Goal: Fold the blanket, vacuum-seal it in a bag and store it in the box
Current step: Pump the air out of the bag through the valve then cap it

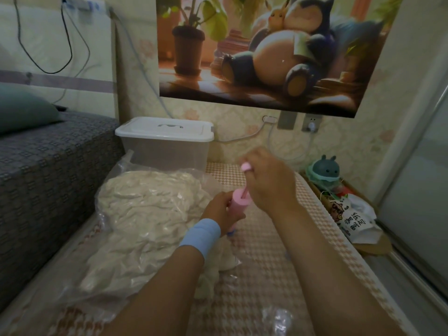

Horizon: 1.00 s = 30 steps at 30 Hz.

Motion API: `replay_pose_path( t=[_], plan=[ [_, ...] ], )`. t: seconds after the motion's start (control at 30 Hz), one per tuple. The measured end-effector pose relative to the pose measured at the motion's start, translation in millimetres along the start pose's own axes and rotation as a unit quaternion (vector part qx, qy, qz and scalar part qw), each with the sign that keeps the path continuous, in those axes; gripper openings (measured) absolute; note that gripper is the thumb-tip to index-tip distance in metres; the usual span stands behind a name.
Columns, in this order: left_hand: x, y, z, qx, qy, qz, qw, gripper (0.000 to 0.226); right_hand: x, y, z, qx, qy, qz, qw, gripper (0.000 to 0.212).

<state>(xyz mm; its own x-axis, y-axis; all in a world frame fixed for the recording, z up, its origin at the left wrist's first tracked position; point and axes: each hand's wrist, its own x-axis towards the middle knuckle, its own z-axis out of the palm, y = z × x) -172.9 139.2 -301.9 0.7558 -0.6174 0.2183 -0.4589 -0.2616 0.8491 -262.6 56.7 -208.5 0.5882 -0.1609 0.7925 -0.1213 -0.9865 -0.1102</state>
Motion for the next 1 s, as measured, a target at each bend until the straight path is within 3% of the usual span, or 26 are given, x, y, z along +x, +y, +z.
replay_pose_path(
  t=[0.1,0.2,0.23,0.3,0.37,0.4,0.47,0.57,0.63,0.7,0.77,0.87,0.9,0.93,1.0],
  plan=[
    [2,-4,-4,0.007,-0.011,0.002,1.0,0.058,24,-14,-28,0.014,0.156,-0.04,0.987,0.023],
    [1,-3,-3,0.005,-0.02,0.0,1.0,0.057,18,-16,-14,0.019,0.184,-0.03,0.982,0.021],
    [0,-2,-2,0.006,-0.018,-0.002,1.0,0.054,9,-11,-2,0.01,0.151,-0.013,0.988,0.02],
    [0,0,1,0.006,-0.015,-0.007,1.0,0.038,-15,4,23,-0.013,-0.004,0.042,0.999,0.021],
    [-3,3,5,0.003,-0.015,-0.02,1.0,0.021,-33,13,35,-0.035,-0.161,0.079,0.983,0.025],
    [-3,4,6,-0.007,-0.011,-0.025,1.0,0.018,-32,14,31,-0.039,-0.187,0.084,0.978,0.026],
    [-2,2,6,-0.018,0.001,-0.017,1.0,0.028,-11,7,8,-0.023,-0.131,0.067,0.989,0.023],
    [3,-3,1,0.01,-0.007,0.011,1.0,0.056,21,-9,-34,-0.016,0.054,0.004,0.998,0.019],
    [3,-4,0,0.014,-0.014,0.012,1.0,0.056,27,-16,-39,0.014,0.146,-0.025,0.989,0.02],
    [1,-4,2,-0.007,-0.016,-0.001,1.0,0.045,19,-17,-22,0.013,0.166,-0.022,0.986,0.019],
    [0,-1,4,-0.027,-0.016,-0.007,0.999,0.033,2,-5,6,0.004,0.1,0.016,0.995,0.019],
    [-1,-2,8,-0.023,-0.014,-0.024,0.999,0.015,-33,13,36,-0.007,-0.15,0.086,0.985,0.024],
    [-2,-1,9,-0.026,-0.015,-0.031,0.999,0.013,-34,15,36,-0.015,-0.187,0.095,0.978,0.025],
    [-2,-1,9,-0.025,-0.01,-0.031,0.999,0.017,-29,14,29,-0.021,-0.181,0.092,0.979,0.025],
    [0,-1,5,-0.01,-0.004,-0.013,1.0,0.037,-7,5,4,-0.021,-0.083,0.045,0.995,0.022]
  ],
)
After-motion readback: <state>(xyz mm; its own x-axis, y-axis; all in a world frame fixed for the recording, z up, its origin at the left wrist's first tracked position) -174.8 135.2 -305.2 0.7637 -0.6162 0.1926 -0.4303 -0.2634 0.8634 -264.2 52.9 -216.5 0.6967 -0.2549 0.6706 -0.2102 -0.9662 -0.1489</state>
